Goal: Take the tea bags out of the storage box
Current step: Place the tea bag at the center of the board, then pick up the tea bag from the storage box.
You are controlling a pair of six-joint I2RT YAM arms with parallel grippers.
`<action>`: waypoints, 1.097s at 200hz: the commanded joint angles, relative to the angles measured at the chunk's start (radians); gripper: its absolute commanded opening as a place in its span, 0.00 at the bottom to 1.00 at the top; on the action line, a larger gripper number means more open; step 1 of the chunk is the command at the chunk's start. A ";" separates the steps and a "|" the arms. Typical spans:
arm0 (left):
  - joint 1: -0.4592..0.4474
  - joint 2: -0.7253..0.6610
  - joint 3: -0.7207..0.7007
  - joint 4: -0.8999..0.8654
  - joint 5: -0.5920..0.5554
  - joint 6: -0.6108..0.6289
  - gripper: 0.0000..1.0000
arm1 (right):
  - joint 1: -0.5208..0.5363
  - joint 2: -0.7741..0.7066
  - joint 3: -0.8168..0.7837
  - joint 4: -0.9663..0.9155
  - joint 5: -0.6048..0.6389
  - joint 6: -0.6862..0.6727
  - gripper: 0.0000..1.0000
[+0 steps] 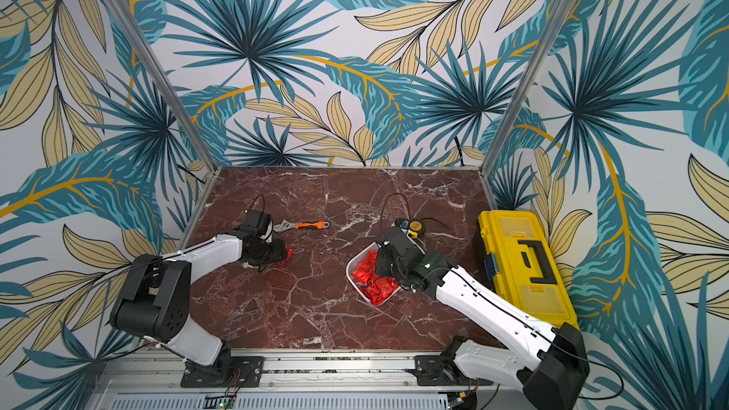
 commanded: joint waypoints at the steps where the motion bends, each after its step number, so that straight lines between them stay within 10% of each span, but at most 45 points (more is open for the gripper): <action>1: 0.006 -0.113 0.063 -0.044 0.008 -0.007 0.77 | -0.030 -0.044 0.036 -0.152 0.029 -0.042 0.39; 118: -0.162 -0.592 -0.172 0.073 0.150 -0.449 0.74 | -0.283 0.118 0.140 -0.297 0.007 -0.261 0.56; 219: -0.165 -0.637 -0.223 0.083 0.159 -0.474 0.72 | -0.339 0.280 0.130 -0.189 -0.073 -0.327 0.48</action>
